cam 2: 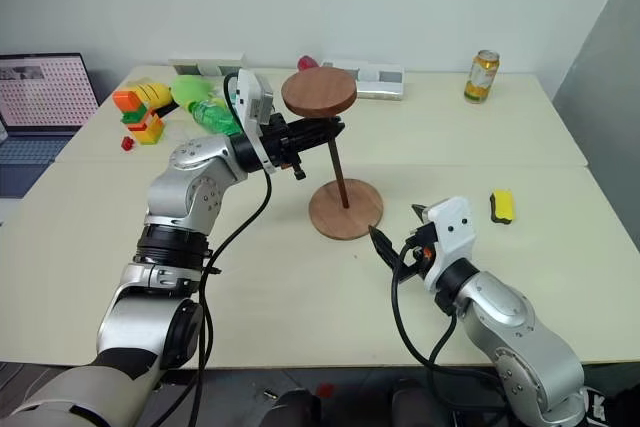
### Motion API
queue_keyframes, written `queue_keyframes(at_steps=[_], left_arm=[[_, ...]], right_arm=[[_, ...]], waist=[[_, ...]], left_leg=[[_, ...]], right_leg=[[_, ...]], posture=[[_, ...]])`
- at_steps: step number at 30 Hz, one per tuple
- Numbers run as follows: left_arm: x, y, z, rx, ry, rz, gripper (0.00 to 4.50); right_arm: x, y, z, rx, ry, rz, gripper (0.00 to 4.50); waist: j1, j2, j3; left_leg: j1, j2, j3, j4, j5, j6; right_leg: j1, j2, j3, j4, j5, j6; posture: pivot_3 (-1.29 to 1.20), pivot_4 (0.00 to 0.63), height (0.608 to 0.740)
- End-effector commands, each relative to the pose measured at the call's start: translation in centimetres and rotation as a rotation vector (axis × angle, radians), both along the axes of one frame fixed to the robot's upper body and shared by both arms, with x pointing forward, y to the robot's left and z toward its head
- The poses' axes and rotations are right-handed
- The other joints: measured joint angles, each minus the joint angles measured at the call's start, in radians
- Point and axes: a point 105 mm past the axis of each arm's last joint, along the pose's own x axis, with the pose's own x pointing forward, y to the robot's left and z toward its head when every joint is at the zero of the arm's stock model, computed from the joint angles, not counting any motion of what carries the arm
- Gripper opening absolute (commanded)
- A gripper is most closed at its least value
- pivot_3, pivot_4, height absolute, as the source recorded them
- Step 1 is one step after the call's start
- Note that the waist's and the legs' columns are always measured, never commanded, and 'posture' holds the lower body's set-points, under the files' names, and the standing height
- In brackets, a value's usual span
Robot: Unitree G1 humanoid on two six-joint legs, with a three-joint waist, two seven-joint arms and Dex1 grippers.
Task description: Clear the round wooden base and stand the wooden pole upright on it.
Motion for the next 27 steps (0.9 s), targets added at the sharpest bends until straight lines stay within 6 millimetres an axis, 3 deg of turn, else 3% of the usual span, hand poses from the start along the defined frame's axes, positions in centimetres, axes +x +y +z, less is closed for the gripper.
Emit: queue_keyframes(at_steps=[1, 14, 16, 19, 23, 27], left_arm=[[0.2, 0.6, -5.6, 0.112, 0.179, 0.039, 0.30], [0.4, 0.5, -6.4, 0.093, 0.215, 0.043, 0.30], [0.3, 0.4, -6.1, 0.086, 0.213, 0.027, 0.98], [0.1, 0.4, -5.7, 0.086, 0.205, 0.012, 1.56], [-0.6, 0.6, -4.8, 0.079, 0.214, -0.028, 2.37], [-1.6, 1.5, -5.1, 0.119, 0.234, -0.044, 3.26]], right_arm=[[-0.7, 0.4, 1.6, 0.008, -0.060, 0.030, 4.50], [-0.9, 0.6, 1.5, -0.001, -0.050, 0.048, 4.50], [-0.8, 0.5, 1.5, -0.001, -0.049, 0.047, 4.50], [-0.8, 0.6, 1.4, 0.002, -0.046, 0.049, 4.50], [-0.5, 0.5, 1.4, 0.002, -0.046, 0.052, 4.50], [-0.2, 0.2, 1.5, -0.010, -0.047, 0.062, 4.50]], waist=[[0.000, 0.000, -0.001], [0.000, 0.001, -0.005], [0.000, 0.002, -0.006], [-0.001, 0.004, -0.002], [0.000, -0.001, 0.001], [0.001, -0.001, 0.001]], left_leg=[[0.000, 0.000, 0.000, 0.000, 0.000, 0.000], [0.008, 0.000, 0.001, -0.005, 0.000, 0.000], [0.015, 0.000, 0.000, -0.010, 0.000, 0.000], [0.013, 0.000, 0.001, -0.012, 0.000, 0.000], [-0.013, 0.000, -0.002, -0.007, 0.003, -0.004], [-0.020, 0.000, -0.001, -0.005, 0.003, -0.005]], right_leg=[[0.000, 0.000, 0.000, 0.000, 0.000, 0.000], [0.007, 0.000, 0.001, -0.003, 0.000, 0.000], [0.014, 0.000, 0.001, -0.008, 0.000, 0.000], [0.012, 0.000, 0.001, -0.010, 0.000, 0.000], [-0.014, 0.001, -0.001, -0.004, 0.000, -0.001], [-0.021, 0.000, -0.001, -0.001, 0.000, -0.001]], posture=[[0.00, 0.150, 0.740], [0.00, 0.150, 0.740], [0.00, 0.150, 0.740], [0.00, 0.150, 0.740], [0.00, 0.150, 0.740], [0.00, 0.150, 0.740]])
